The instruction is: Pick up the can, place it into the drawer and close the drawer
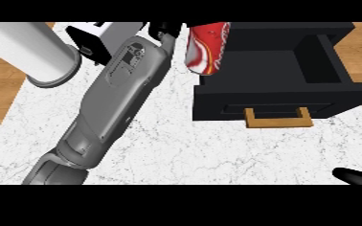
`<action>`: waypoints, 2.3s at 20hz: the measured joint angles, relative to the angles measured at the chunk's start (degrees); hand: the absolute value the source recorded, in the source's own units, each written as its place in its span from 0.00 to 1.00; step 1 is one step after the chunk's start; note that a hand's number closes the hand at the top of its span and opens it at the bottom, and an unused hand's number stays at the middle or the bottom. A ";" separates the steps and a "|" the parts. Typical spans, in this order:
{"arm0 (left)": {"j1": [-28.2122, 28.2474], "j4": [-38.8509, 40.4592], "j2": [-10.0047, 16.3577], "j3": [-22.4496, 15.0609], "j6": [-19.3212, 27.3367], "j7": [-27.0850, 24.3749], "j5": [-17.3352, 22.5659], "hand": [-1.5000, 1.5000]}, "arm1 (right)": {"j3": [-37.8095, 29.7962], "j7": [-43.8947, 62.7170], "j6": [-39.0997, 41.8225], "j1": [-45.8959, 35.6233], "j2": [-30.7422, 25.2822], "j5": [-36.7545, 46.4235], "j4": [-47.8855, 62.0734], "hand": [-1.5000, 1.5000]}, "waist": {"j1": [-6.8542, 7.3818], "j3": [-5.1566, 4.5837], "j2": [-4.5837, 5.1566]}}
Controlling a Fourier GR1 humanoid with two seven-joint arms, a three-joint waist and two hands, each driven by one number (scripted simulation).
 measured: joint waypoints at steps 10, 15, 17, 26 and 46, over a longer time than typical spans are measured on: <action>-14.24 14.12 -1.09 -1.69 3.14 1.24 3.82 1.00 | 1.16 0.97 -0.68 -2.04 0.11 0.77 -0.25 0.00 | -1.51 0.04 0.35; -18.81 20.30 -1.17 -4.30 4.86 -0.08 7.00 1.00 | 1.12 1.37 -0.35 -3.15 -0.37 -0.10 0.09 0.00 | -2.61 0.09 0.61; -20.70 22.55 -1.18 -4.75 5.28 -0.17 7.98 1.00 | 1.78 2.04 -0.46 -3.25 -0.31 0.36 -0.49 0.00 | -2.84 0.10 0.69; -24.72 28.34 -1.19 -8.99 10.92 -2.24 11.84 0.00 | 2.56 2.28 -0.34 -5.54 -1.11 1.04 1.17 0.00 | -4.28 0.16 1.12; -27.50 32.55 -1.20 -9.02 15.64 -7.47 19.90 0.00 | 9.98 -4.77 2.61 -12.34 -9.06 18.51 5.95 0.00 | -3.72 0.12 1.70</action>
